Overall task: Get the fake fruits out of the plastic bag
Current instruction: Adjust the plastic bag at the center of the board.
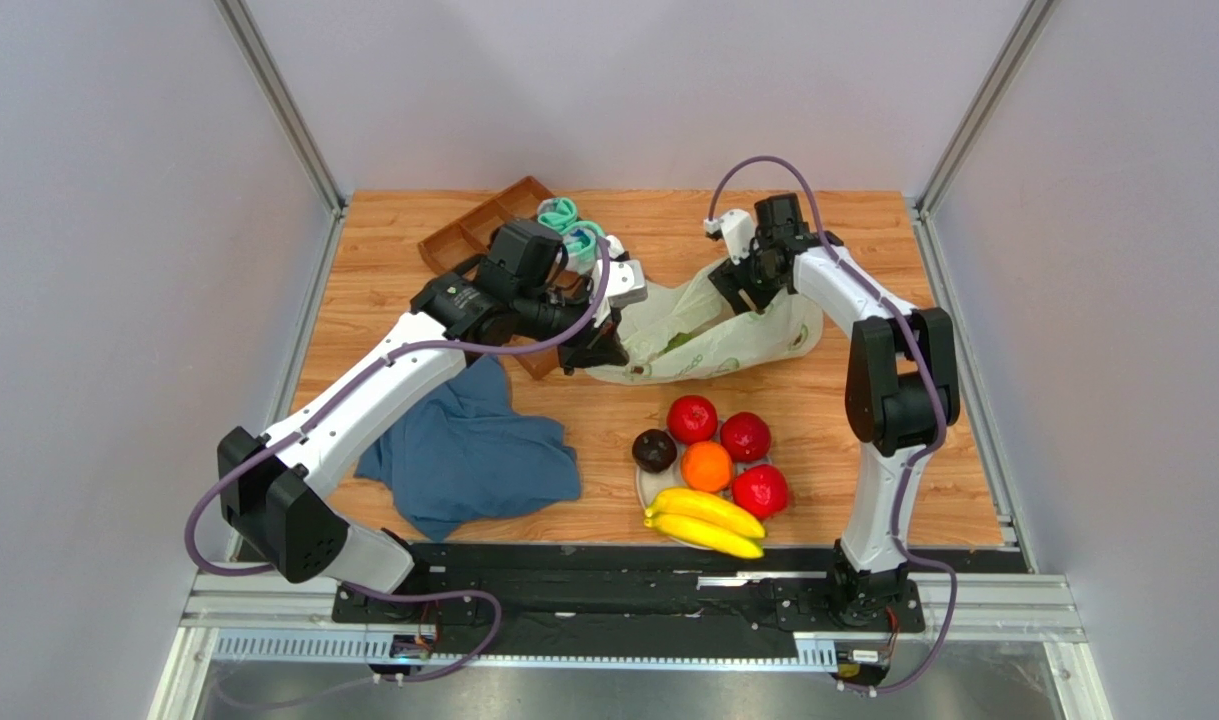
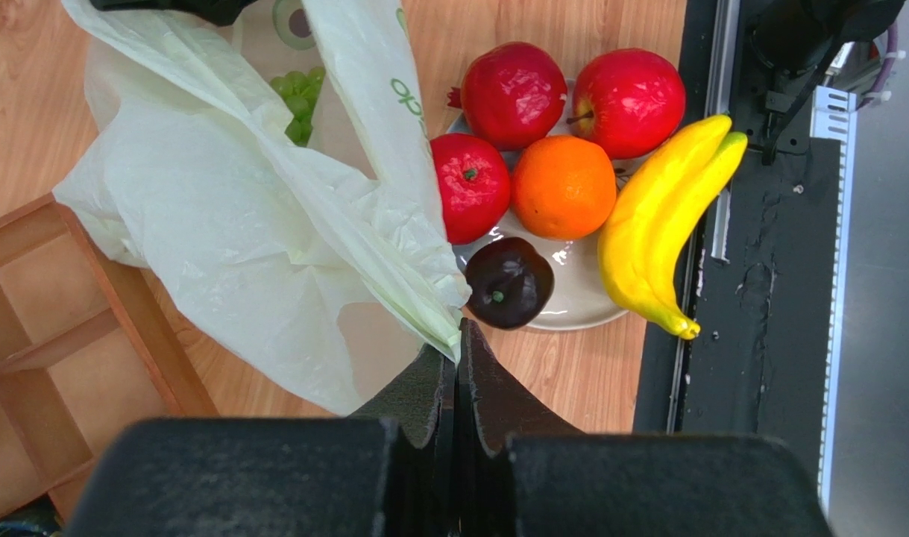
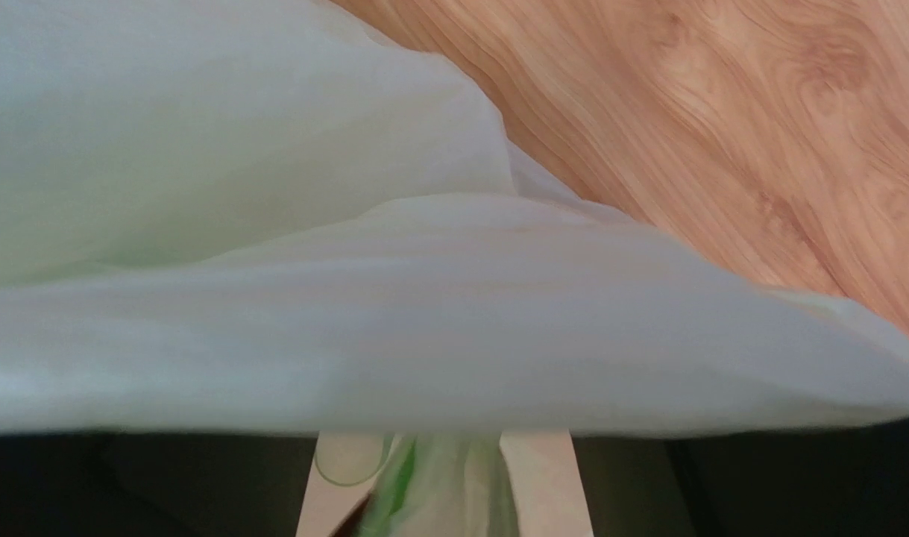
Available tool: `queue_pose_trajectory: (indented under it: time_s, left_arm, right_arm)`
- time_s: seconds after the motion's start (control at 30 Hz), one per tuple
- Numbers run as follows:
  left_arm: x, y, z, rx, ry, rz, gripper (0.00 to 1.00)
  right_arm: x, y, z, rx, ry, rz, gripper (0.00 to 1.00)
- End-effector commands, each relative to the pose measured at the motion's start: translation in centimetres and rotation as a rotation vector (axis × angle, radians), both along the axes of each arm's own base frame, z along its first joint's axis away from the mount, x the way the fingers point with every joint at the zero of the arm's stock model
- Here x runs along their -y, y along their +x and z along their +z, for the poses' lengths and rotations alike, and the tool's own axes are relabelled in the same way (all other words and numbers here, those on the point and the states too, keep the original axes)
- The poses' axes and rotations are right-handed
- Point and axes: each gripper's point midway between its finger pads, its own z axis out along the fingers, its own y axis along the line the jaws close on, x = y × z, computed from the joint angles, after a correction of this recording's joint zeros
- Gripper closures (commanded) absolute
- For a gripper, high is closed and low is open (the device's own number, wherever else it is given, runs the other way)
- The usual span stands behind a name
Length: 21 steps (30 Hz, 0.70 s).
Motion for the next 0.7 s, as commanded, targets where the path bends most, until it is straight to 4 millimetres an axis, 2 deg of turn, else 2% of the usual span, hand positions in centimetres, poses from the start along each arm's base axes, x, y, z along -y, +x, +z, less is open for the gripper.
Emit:
queue_pose_trajectory:
  time_s: [0.0,0.07,0.1,0.23,0.3,0.4,0.43,0.5,0.53,0.6,0.67]
  left_arm:
    - [-0.4,-0.9,0.9,0.039,-0.011,-0.036,1.0]
    - [-0.3,-0.7,0.9,0.042,-0.013,-0.036,1.0]
    - [-0.2,-0.6,0.9,0.042,-0.014,-0.037,1.0]
    - [0.2,-0.2,1.1,0.044,-0.02,-0.04,1.0]
    - [0.5,0.1,1.3,0.046,-0.025,-0.039,1.0]
    - [0.8,0.5,1.2,0.041,-0.025,-0.031,1.0]
    - [0.8,0.6,1.2,0.04,-0.025,-0.027,1.0]
    - [1.0,0.9,1.3,0.04,-0.024,-0.023,1.0]
    - [1.0,1.2,1.3,0.046,-0.022,-0.014,1.0]
    - [1.3,1.6,1.2,0.044,-0.021,-0.011,1.0]
    - [1.5,2.0,1.3,0.044,-0.025,-0.004,1.0]
  right_arm:
    - [5.0,-0.1,1.2,-0.006,-0.187,-0.055,0.2]
    - [5.7,-1.0,0.6,-0.037,-0.209,-0.064,0.18]
    - [5.9,-1.9,-0.3,-0.07,-0.22,-0.06,0.17]
    - [6.5,-3.1,-3.0,-0.168,-0.256,-0.077,0.15]
    - [6.5,-3.0,-4.1,-0.187,-0.261,-0.084,0.21]
    - [6.5,-2.3,-4.5,-0.175,-0.255,-0.082,0.35]
    - [6.4,-1.9,-4.1,-0.166,-0.245,-0.081,0.45]
    - [5.9,-1.8,-3.2,-0.16,-0.21,-0.071,0.55]
    - [5.6,-1.6,-1.7,-0.129,-0.186,-0.07,0.63]
    - [3.7,-2.0,0.3,-0.125,-0.067,-0.036,0.67]
    - [1.0,-2.3,4.4,-0.071,0.078,0.021,0.69]
